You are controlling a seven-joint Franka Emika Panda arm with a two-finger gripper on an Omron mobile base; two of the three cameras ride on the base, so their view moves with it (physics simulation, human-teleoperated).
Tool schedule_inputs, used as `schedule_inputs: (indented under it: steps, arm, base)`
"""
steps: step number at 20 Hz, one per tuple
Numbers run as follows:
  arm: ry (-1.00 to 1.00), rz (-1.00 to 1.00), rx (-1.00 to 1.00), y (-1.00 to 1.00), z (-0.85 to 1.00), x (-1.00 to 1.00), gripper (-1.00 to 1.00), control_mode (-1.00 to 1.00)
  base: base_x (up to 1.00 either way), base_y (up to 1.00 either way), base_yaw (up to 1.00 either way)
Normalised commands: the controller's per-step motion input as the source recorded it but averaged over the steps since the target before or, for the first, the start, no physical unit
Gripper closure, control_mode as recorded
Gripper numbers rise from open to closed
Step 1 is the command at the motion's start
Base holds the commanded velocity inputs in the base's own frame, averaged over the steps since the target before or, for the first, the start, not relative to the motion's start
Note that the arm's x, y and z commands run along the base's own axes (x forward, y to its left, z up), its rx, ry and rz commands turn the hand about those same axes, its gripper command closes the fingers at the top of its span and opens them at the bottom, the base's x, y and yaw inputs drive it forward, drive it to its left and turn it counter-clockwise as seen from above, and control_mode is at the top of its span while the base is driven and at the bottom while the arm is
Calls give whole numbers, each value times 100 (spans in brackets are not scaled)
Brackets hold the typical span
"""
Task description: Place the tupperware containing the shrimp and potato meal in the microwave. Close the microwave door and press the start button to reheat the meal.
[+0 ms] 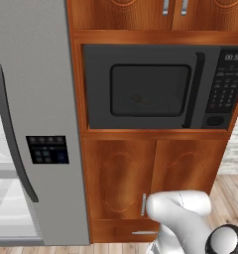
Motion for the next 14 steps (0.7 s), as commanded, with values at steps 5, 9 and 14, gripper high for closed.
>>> schedule_inputs:
  steps: [5, 9, 14]
  arm:
    - [0, 0, 10, -20, 0, 27, 100, -100]
    - [0, 0, 6, -16, 0, 23, 100, -100]
    - [0, 0, 4, -5, -1, 22, 100, -100]
  base:
    - [0, 0, 0]
    - [0, 0, 0]
    - [0, 0, 0]
